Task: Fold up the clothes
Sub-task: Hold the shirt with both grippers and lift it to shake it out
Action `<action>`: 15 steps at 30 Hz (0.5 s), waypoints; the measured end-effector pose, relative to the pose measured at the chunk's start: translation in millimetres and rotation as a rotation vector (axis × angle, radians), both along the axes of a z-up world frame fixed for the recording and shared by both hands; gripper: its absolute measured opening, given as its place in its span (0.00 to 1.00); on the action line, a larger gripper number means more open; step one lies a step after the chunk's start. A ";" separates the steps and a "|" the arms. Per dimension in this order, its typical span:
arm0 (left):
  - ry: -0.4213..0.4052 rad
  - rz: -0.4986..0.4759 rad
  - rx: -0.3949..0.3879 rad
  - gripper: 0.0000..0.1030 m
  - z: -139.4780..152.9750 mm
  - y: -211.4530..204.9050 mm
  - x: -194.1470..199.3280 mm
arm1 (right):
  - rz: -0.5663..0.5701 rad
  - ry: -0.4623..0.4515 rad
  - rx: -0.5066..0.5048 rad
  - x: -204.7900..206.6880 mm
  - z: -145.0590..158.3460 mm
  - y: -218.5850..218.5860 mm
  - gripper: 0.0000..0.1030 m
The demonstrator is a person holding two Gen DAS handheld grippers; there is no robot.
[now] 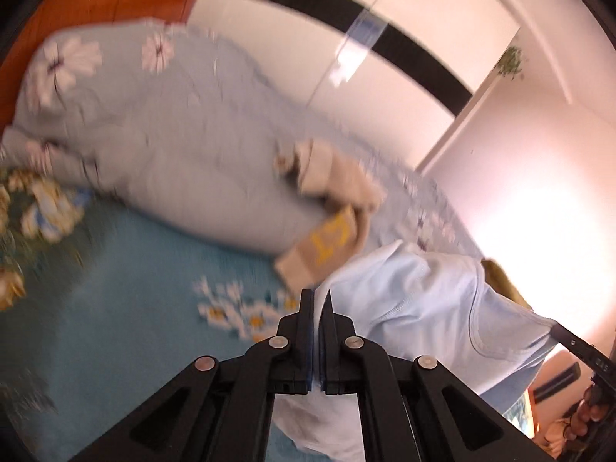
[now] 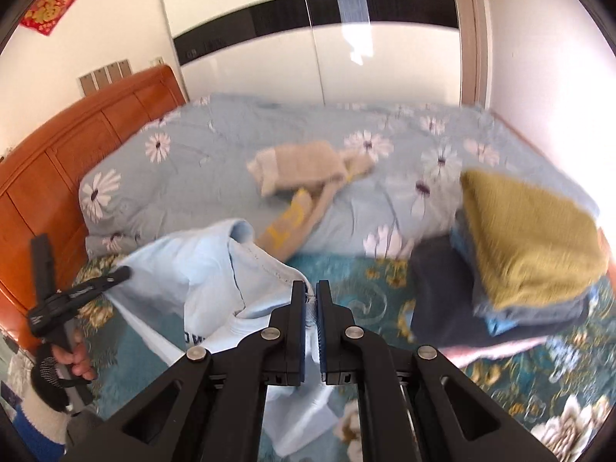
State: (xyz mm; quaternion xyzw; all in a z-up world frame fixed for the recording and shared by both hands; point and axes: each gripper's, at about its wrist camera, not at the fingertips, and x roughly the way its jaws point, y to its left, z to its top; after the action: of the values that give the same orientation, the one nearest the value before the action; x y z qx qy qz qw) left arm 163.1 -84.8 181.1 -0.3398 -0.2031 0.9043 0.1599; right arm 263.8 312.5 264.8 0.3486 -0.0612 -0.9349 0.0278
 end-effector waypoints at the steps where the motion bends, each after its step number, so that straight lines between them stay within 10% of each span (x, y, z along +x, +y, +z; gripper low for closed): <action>1: 0.037 0.013 0.002 0.02 17.1 -8.2 4.0 | -0.001 0.035 0.015 -0.4 14.4 -1.4 0.05; 15: 0.250 0.113 -0.133 0.02 107.4 -63.5 77.2 | 0.029 0.256 0.006 27.4 93.0 -22.8 0.05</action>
State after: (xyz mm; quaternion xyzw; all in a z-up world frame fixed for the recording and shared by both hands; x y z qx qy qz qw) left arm 240.3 -148.3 288.5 -0.2226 -0.1399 0.9586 0.1099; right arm 291.2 289.7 357.8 0.2274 -0.0492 -0.9714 0.0477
